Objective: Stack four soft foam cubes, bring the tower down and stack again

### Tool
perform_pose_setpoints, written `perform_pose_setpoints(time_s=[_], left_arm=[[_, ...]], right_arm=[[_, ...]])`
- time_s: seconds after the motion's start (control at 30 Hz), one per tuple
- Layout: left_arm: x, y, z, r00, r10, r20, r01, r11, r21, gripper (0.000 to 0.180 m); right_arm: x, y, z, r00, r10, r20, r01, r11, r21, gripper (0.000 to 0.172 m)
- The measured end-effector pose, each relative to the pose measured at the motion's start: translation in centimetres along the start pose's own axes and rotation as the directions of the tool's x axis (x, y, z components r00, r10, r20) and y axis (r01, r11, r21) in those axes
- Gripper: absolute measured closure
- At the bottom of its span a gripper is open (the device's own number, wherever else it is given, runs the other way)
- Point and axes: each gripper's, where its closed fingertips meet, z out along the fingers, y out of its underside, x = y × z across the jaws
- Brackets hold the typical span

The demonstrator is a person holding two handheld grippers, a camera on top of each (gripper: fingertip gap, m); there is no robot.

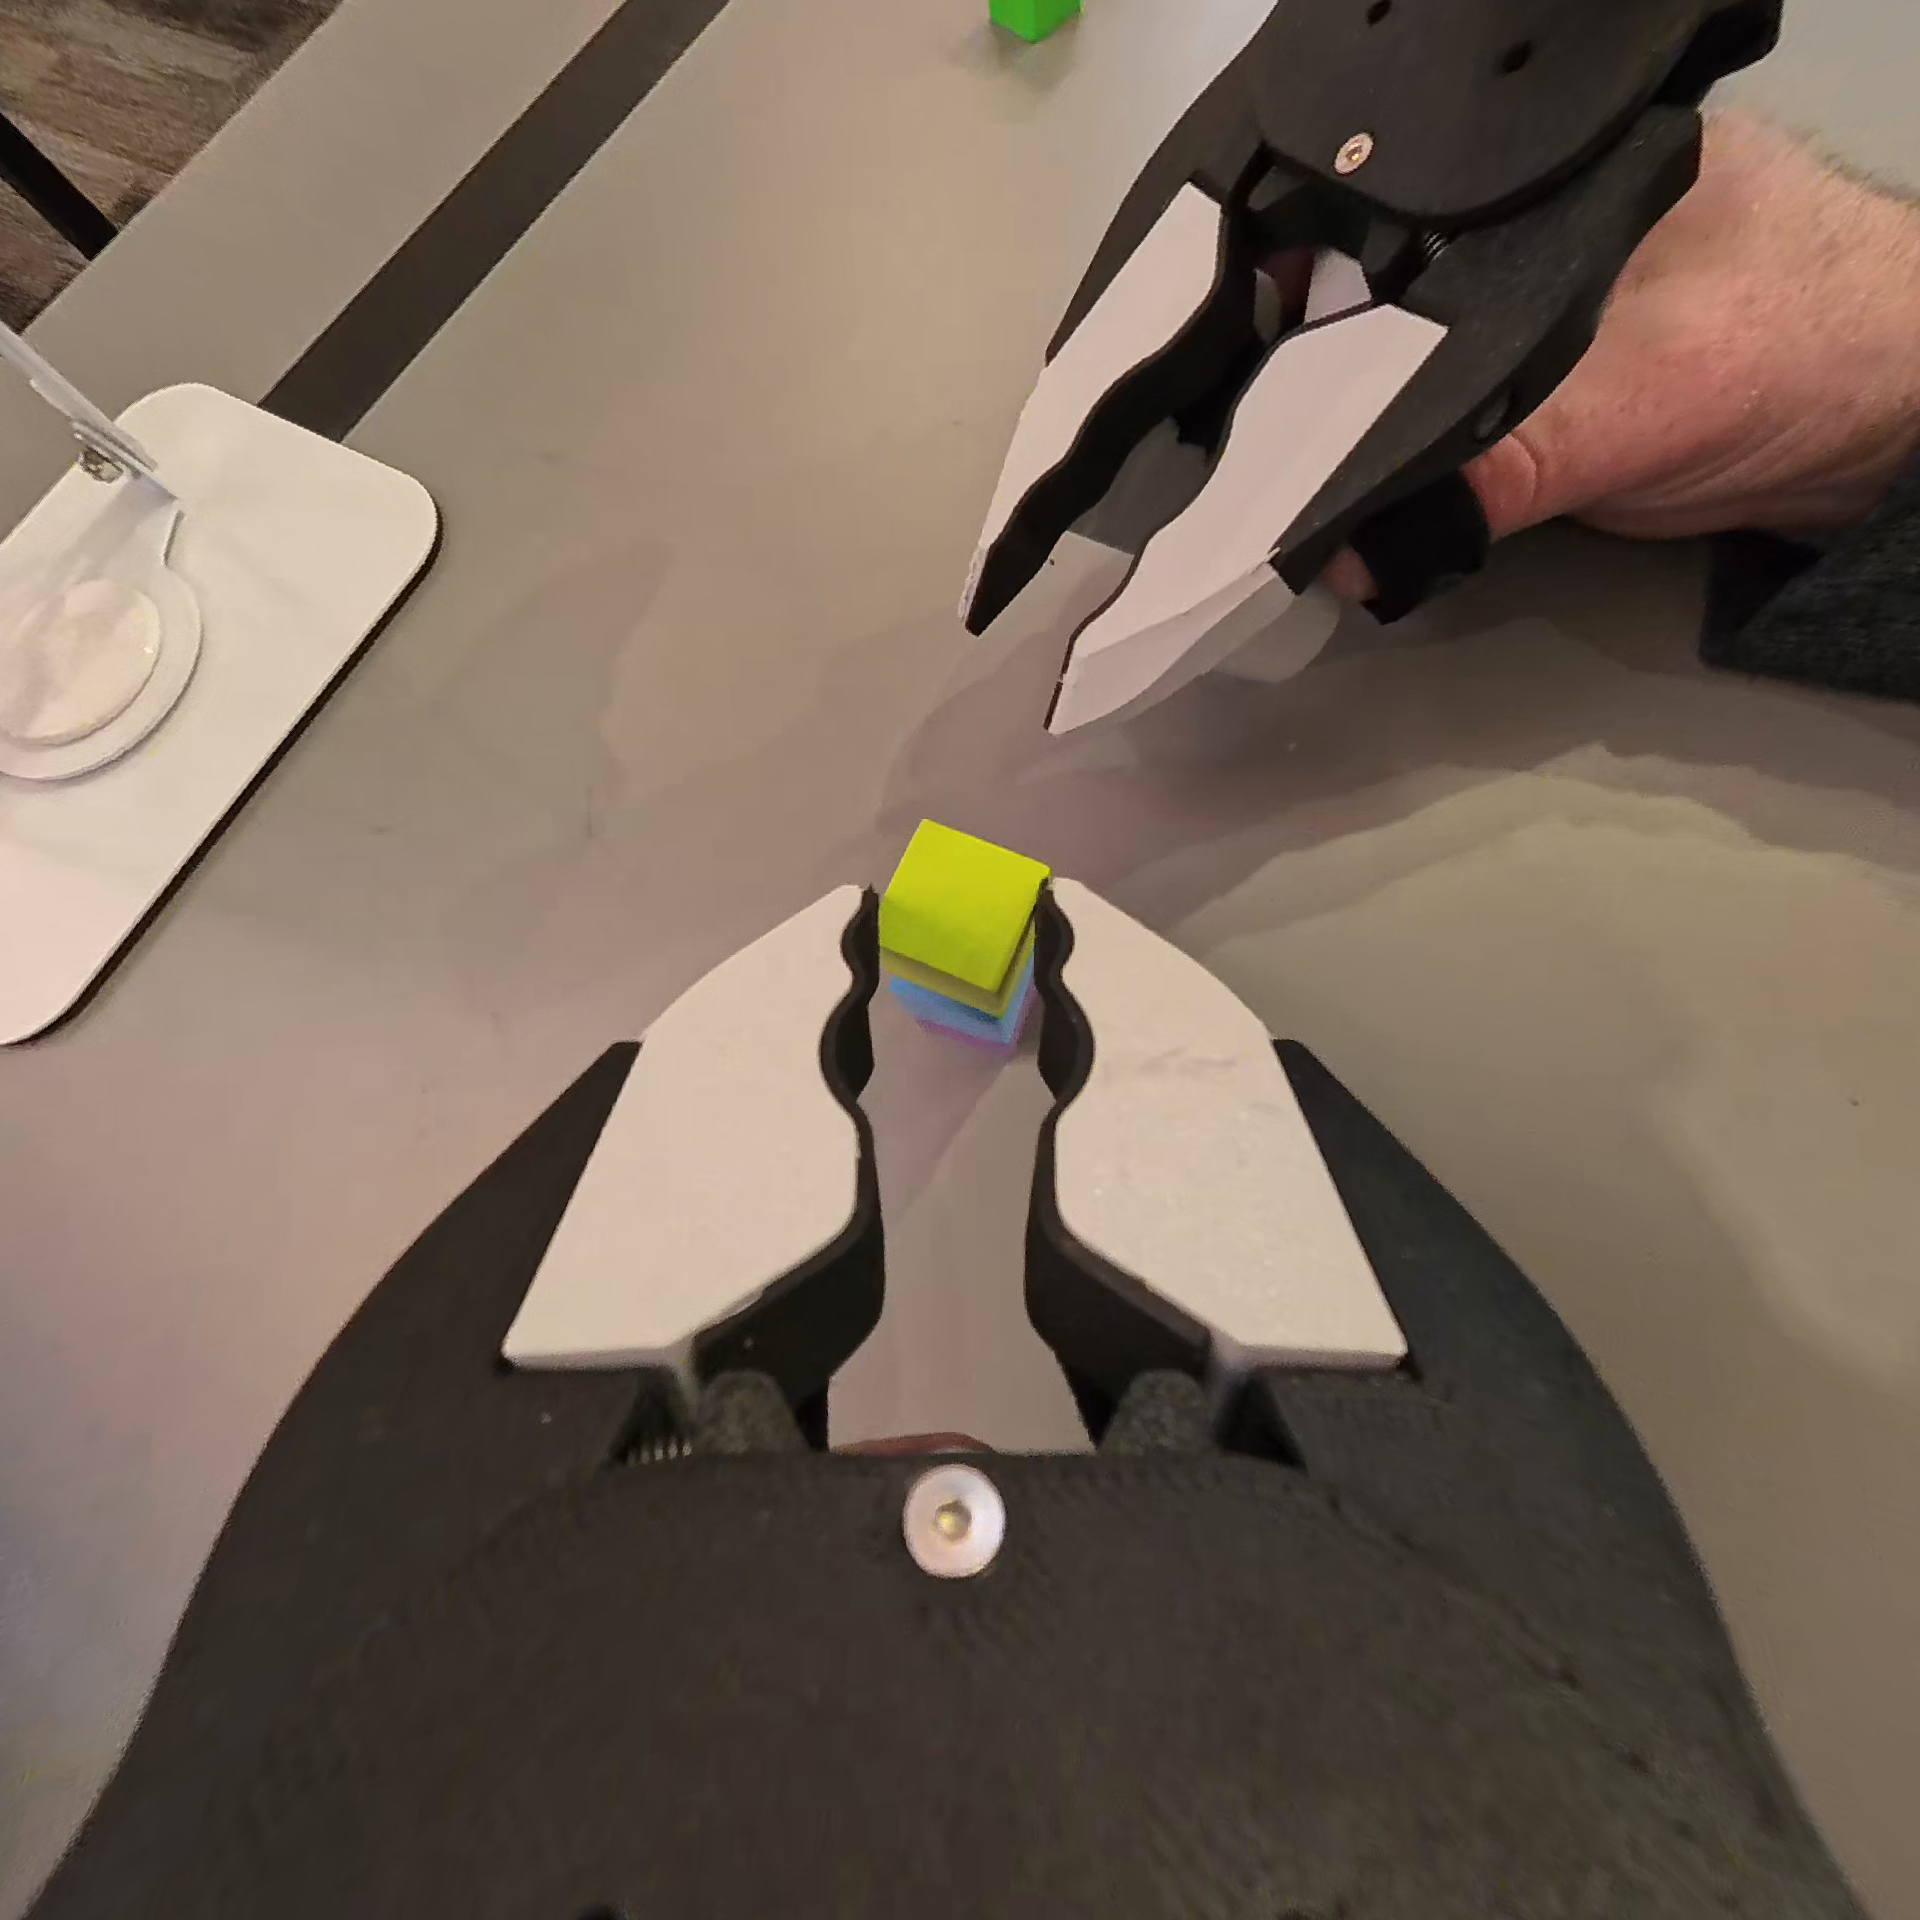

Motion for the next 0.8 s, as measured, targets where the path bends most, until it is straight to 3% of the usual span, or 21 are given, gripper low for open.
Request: perform_pose_setpoints(time_s=[0.5, 0.8], left_arm=[[-0.13, 0.12, 0.19, 1.0, 0.019, 0.007, -0.019, 1.0, -0.006, 0.149], [-0.2, 0.24, 0.44, 1.0, 0.011, 0.007, -0.011, 1.0, -0.006, 0.135]], right_arm=[[-0.09, 0.1, 0.08, 1.0, -0.006, 0.002, 0.006, 1.0, -0.008, 0.134], [-0.14, 0.2, 0.14, 1.0, -0.009, 0.005, 0.009, 1.0, -0.016, 0.134]])
